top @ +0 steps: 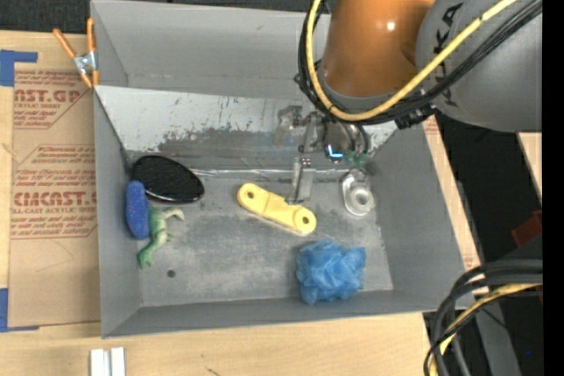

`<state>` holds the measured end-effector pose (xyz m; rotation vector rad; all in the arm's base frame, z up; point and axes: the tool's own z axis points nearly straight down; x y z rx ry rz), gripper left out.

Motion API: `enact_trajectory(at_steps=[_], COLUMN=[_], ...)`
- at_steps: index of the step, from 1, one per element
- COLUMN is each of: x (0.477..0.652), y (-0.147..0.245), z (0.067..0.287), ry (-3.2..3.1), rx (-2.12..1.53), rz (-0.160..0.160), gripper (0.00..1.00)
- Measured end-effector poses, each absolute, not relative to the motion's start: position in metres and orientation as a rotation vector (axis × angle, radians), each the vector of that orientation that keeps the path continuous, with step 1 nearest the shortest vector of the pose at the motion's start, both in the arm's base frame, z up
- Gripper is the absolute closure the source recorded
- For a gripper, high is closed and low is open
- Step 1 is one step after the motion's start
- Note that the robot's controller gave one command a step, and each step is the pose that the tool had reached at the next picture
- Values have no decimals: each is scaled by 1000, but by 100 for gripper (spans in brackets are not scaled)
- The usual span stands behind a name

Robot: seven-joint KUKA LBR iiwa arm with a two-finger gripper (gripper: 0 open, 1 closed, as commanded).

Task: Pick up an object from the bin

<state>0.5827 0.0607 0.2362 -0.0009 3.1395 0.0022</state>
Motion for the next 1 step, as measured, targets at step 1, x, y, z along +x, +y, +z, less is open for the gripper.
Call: enact_trajectory(at_steps=[1], x=[568], y=[36], z=[198], ry=[3135], rx=[111], rz=[4], gripper=[0])
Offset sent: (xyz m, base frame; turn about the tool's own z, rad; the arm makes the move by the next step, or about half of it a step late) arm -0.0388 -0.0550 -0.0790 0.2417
